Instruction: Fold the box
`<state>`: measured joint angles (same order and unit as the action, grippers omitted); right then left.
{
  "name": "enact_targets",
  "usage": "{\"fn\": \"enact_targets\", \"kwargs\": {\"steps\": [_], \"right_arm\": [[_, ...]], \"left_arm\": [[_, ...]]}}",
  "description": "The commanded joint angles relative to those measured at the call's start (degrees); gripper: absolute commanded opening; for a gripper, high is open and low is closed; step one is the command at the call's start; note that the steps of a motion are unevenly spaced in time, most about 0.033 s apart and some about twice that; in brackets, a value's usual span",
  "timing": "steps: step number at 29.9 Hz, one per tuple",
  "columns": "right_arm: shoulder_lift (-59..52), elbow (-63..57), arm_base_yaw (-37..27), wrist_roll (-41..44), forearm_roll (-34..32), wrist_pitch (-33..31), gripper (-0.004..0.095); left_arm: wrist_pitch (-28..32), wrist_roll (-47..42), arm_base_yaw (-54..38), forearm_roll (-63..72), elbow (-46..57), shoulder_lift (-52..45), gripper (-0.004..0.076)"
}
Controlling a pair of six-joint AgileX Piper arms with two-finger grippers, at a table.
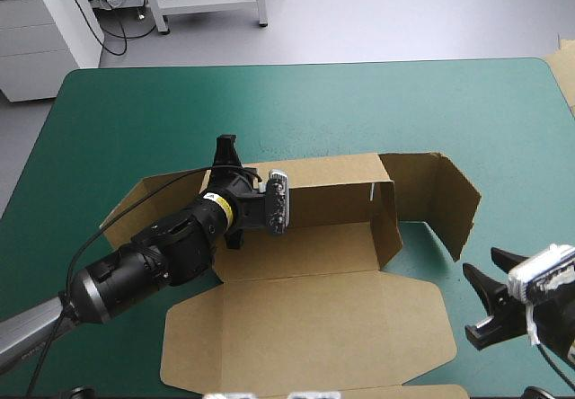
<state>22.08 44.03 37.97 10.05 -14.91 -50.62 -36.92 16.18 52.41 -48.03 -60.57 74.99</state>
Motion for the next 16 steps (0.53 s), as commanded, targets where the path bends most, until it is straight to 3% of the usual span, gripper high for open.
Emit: {"fn": "enact_targets", "kwargs": {"steps": [1,16], "right_arm": [[6.36,7.42,-0.33,1.2,-2.62,2.11,0.0427],[31.77,31.31,-0.33,2.11,-8.72,-4.88,0.0427]], "left_arm": [[1.12,-0.06,0.34,-0.04,-1.58,-0.96,-0.0009],[1.12,-0.06,0.34,-0.04,-1.58,-0.96,-0.0009]]}}
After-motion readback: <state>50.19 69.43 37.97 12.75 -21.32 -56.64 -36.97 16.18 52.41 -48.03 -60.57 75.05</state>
